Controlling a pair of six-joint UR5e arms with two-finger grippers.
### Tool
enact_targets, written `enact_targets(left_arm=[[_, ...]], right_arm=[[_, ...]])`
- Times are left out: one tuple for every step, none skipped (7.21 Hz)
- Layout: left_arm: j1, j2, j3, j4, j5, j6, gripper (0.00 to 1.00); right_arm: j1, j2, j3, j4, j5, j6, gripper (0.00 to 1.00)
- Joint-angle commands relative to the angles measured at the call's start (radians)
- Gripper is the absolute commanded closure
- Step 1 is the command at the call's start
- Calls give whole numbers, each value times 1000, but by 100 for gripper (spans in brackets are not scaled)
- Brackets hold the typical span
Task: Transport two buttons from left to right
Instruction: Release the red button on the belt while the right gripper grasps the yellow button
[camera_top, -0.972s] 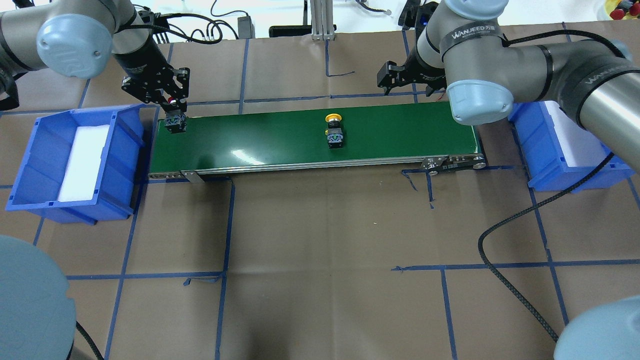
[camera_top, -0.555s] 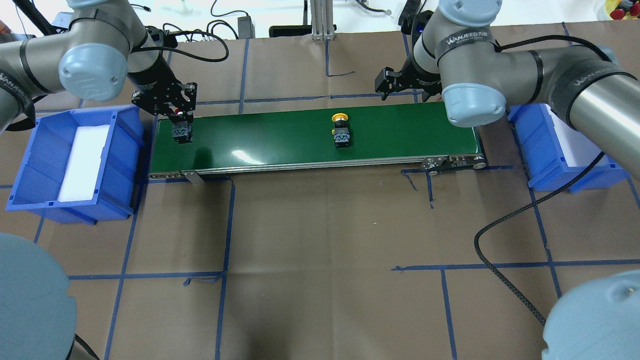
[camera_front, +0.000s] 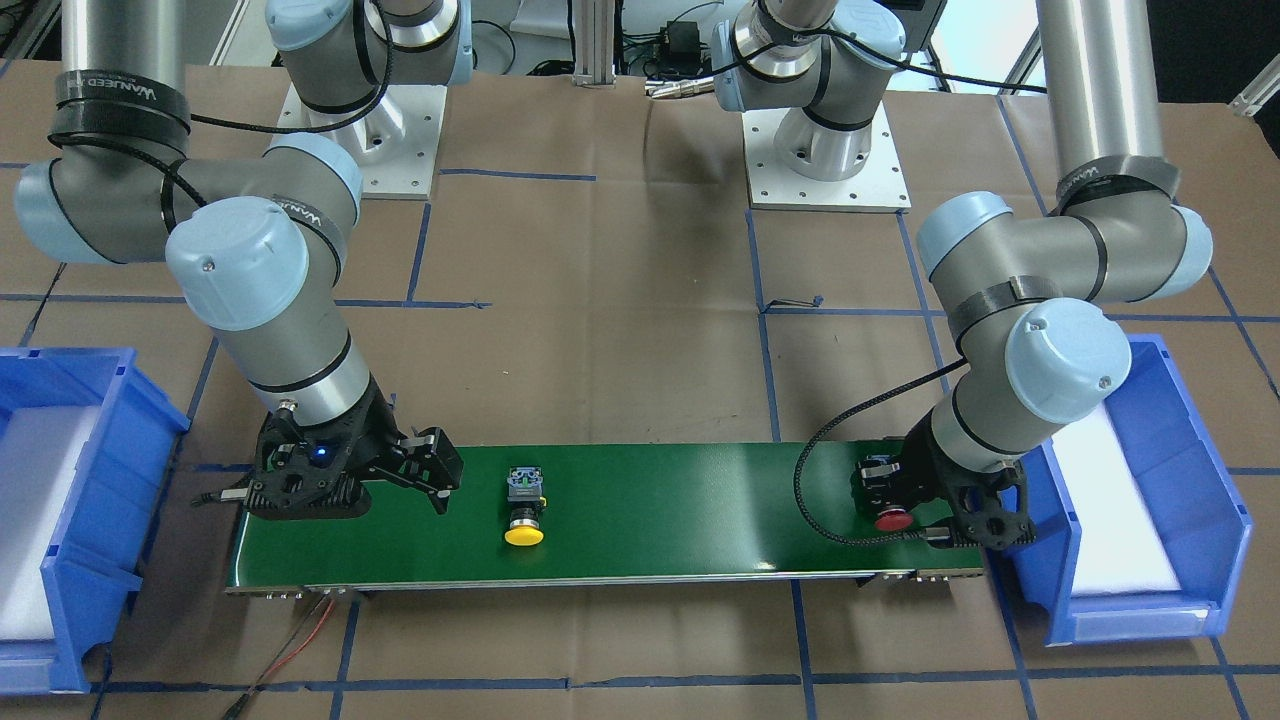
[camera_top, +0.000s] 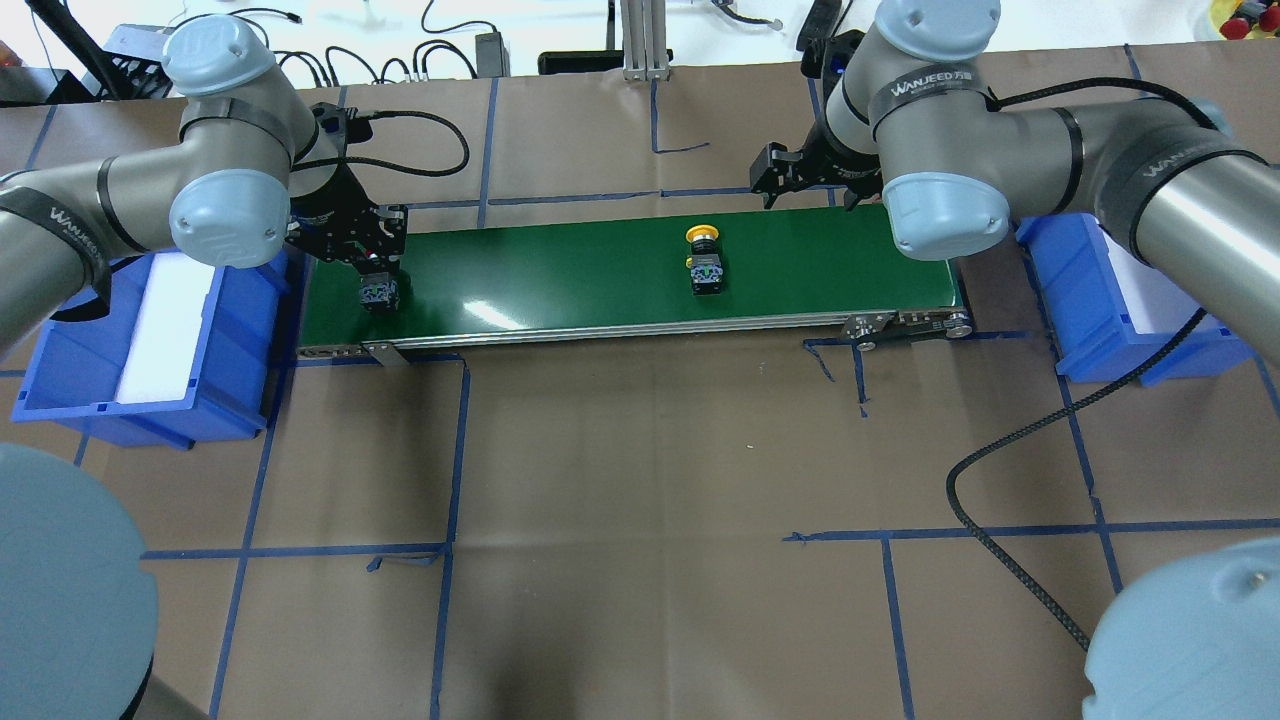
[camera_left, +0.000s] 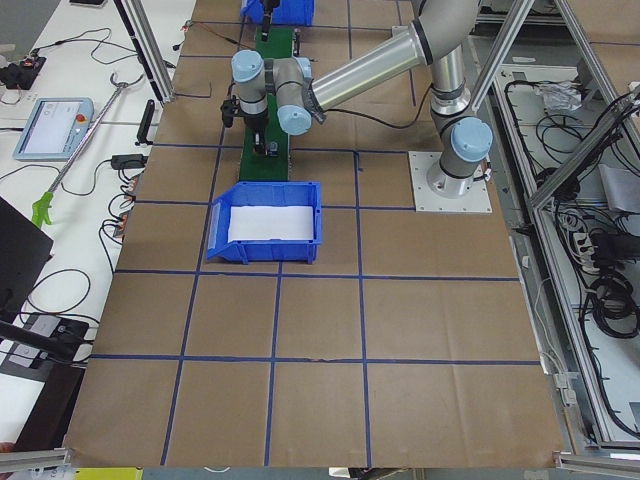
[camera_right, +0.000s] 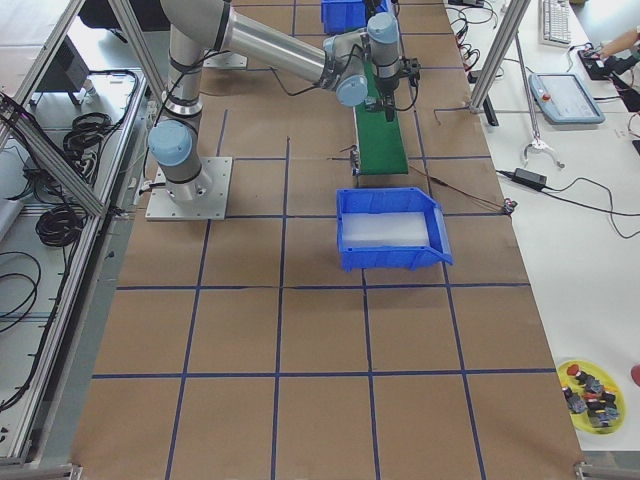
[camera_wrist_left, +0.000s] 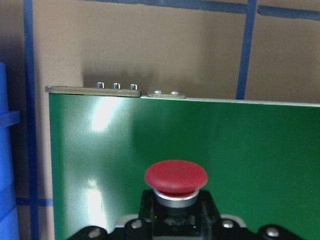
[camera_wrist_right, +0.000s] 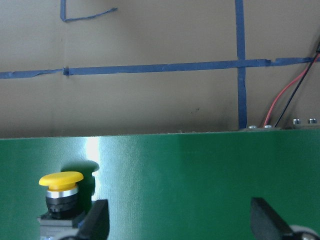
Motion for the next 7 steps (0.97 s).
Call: enact_targets(left_arm=[[9,-2,-12,23,1,7,60],[9,-2,-12,26,-1,7,1],[9,1,0,25,0,7,0],[10,18,24,10,1,7,0],[9,32,44,-3,1,7,0],[7,50,78,-70,-1,6,0],[6,76,127,-154,-1,3,0]], right_arm=[[-1,7,29,-4,2,-1,0],[-1,12,30,-6,3,1,0],[-1,12,32,-18,14,1,0],[-1,12,32,-18,14,1,0],[-1,13,33,-19,14,-1,0],[-1,16,39,-18,14,-1,0],[-1,30,48,-19,14,-1,0]])
